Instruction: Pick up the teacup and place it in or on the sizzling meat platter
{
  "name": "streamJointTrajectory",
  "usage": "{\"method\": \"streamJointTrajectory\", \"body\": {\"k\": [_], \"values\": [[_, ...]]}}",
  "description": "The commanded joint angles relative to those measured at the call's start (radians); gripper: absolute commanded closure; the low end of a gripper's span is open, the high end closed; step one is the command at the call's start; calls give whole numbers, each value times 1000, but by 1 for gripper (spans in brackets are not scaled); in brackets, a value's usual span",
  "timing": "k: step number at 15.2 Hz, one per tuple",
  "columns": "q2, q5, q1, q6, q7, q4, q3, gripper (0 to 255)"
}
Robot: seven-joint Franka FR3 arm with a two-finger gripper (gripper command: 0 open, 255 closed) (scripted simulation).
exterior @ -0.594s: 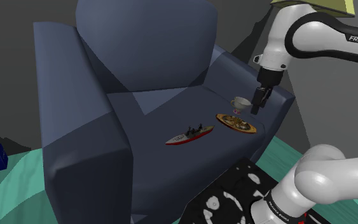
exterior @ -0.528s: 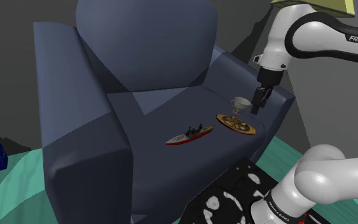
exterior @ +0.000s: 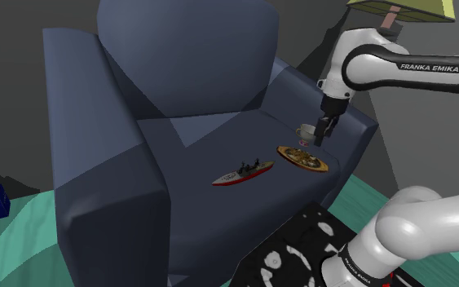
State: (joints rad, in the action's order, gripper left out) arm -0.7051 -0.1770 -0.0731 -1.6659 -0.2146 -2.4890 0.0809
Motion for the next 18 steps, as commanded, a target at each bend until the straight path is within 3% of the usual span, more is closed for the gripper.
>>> {"method": "streamJointTrajectory", "body": {"k": [1, 9, 18], "values": [[44, -38, -17, -63, -20, -6, 24, 0], [261, -162, -77, -287, -80, 41, 115, 0], [545, -244, -131, -500, -138, 189, 204, 0]]}}
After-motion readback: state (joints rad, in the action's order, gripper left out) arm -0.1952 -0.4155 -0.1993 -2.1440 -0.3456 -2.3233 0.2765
